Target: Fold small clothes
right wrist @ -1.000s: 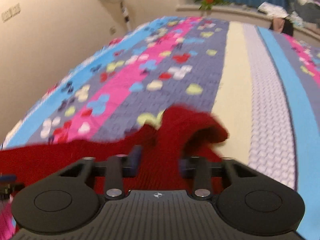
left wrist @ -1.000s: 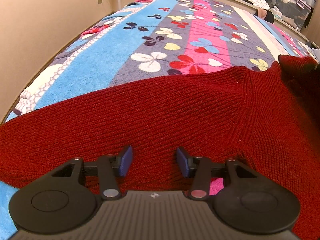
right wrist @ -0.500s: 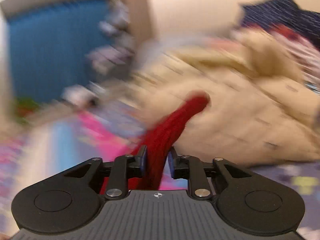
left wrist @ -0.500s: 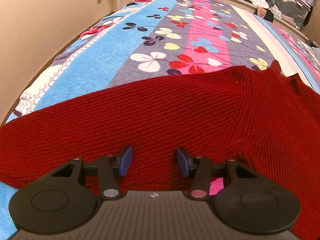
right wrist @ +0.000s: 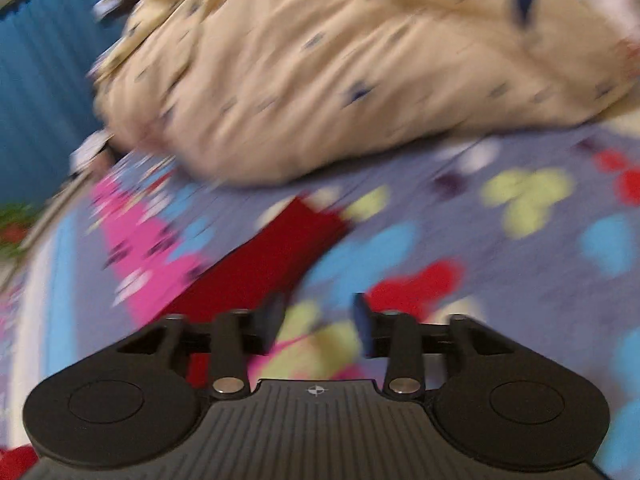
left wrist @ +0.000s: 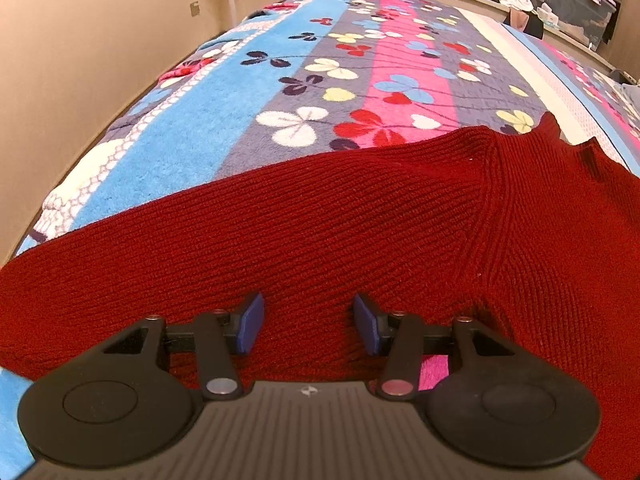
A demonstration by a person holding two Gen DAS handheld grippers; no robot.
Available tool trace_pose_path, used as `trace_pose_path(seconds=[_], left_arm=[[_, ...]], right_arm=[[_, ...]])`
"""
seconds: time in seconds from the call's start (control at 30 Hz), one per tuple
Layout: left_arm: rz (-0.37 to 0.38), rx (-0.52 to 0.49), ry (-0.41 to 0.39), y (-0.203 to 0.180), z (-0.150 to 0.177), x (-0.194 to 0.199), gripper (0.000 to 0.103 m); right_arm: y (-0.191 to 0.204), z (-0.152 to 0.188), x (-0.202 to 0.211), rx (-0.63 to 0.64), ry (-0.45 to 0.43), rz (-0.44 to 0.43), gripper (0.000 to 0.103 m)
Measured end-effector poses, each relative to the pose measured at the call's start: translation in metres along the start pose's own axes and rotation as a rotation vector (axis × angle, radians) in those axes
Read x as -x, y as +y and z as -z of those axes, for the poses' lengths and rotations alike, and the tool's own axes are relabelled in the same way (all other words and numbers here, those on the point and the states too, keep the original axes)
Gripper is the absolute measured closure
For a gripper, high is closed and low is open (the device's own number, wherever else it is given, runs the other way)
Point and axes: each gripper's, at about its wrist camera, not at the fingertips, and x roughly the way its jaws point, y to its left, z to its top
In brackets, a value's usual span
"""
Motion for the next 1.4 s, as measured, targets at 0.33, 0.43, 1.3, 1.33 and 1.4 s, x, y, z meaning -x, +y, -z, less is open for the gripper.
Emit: trace_pose_path(seconds=[0.33, 0.43, 1.3, 1.33, 1.4], left_arm=[[-0.007, -0.032, -0.015, -0.004, 0.001, -0.003, 0.047], [-0.004, -0.029, -0.014, -0.003, -0.001, -0.004, 0.046], [0.389, 0.066, 0.121, -0.010, 0.107, 0.128, 0.042], [0.385, 0.046, 0.169, -0.012, 0.124, 0.130, 0.042], [0.359, 0.015, 0.250, -0.016, 0.149, 0.133, 0.042]], right_arm=[[0.073, -0.036, -0.034, 0.051, -0.234, 0.027, 0.092], [0.071, -0.040, -0.037, 0.040, -0.310, 0.165, 0.092], [0.048, 0.140, 0.166, 0.629, 0.430, -0.142, 0.044], [0.038, 0.145, 0.170, 0.608, 0.450, -0.136, 0.044], [0.025, 0.156, 0.176, 0.614, 0.494, -0.118, 0.044]])
